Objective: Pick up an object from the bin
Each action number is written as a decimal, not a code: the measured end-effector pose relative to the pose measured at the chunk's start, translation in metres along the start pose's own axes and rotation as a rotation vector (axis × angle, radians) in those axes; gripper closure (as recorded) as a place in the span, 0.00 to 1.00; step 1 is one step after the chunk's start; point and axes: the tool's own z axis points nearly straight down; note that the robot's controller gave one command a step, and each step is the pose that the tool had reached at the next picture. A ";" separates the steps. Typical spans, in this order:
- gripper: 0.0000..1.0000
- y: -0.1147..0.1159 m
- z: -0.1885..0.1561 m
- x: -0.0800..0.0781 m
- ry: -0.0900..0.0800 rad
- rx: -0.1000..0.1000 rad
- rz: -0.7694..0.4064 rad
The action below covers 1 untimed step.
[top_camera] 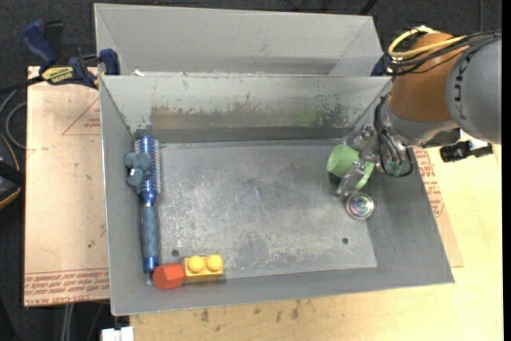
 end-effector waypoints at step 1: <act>1.00 0.008 -0.108 -0.003 -0.009 -0.001 0.012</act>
Offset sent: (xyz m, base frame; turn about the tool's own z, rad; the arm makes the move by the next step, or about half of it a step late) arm 0.0028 0.0052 0.1029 0.0147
